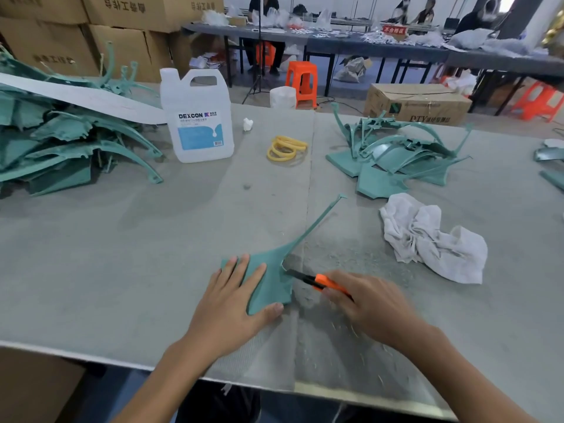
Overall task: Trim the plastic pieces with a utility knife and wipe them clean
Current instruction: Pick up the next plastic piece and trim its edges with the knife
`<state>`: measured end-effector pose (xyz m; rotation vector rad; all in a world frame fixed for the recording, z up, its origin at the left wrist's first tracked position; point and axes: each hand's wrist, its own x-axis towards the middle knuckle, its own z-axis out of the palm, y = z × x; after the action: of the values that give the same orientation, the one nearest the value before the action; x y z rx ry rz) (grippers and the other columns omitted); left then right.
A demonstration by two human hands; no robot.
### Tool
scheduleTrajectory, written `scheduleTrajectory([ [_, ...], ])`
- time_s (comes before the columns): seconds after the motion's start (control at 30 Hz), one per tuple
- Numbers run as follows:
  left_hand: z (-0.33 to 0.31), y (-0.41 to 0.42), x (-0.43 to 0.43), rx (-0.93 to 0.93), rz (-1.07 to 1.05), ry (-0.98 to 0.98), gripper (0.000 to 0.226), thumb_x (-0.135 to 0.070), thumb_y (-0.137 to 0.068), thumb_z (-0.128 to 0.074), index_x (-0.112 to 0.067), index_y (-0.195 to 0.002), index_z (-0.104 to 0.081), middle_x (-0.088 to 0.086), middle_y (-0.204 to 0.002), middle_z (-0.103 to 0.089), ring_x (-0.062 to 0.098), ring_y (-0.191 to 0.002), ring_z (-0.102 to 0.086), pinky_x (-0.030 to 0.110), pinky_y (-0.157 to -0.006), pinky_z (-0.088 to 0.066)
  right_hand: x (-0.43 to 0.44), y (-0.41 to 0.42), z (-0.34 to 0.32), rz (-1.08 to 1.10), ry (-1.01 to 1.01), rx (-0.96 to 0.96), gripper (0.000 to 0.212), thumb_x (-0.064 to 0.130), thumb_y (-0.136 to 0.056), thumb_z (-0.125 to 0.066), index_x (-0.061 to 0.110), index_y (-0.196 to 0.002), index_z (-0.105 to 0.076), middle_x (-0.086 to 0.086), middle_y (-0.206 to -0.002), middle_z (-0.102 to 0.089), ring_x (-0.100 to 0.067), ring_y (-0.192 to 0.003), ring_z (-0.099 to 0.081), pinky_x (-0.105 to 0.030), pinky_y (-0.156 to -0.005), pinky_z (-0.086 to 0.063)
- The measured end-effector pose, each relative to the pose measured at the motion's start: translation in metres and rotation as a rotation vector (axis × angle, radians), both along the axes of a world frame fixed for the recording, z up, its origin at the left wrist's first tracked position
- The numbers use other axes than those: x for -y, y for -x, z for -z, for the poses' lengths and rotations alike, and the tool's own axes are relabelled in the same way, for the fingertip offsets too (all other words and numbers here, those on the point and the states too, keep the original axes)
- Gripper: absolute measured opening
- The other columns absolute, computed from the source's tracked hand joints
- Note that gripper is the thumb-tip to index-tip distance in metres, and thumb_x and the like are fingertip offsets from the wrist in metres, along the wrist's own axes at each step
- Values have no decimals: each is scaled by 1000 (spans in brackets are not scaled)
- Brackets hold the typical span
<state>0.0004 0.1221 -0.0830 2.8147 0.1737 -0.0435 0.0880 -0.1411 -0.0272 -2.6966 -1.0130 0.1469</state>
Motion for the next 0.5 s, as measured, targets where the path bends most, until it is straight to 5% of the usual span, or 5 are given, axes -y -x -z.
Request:
scheduleTrajectory([
  [0.23,0,0,0,4,0,-3,101,-98,-72,-6,-45,-158,-1,-13,-165,19,2,-145,30,32,-119,16,-1,-4,1,26,19,-8,29,54,-105,-36,41,-127,-51,13,-96,-63,-14,-80,-59,-34,-71,-48],
  [0.37,0,1,1,2,-8,4,100,-98,-72,-7,-45,-158,0,-13,-165,20,5,-147,29,32,-120,15,-2,3,3,-39,-41,-40,26,59,-103,-37,42,-116,-52,15,-83,-60,-4,-66,-55,-25,-60,-43],
  [0.5,-2,1,1,-4,-6,9,99,-97,-74,-9,-45,-158,-1,-12,-165,19,7,-149,26,35,-122,12,1,-2,5,-23,1,-38,21,54,-104,-41,43,-118,-52,16,-85,-59,-9,-72,-55,-32,-65,-45],
])
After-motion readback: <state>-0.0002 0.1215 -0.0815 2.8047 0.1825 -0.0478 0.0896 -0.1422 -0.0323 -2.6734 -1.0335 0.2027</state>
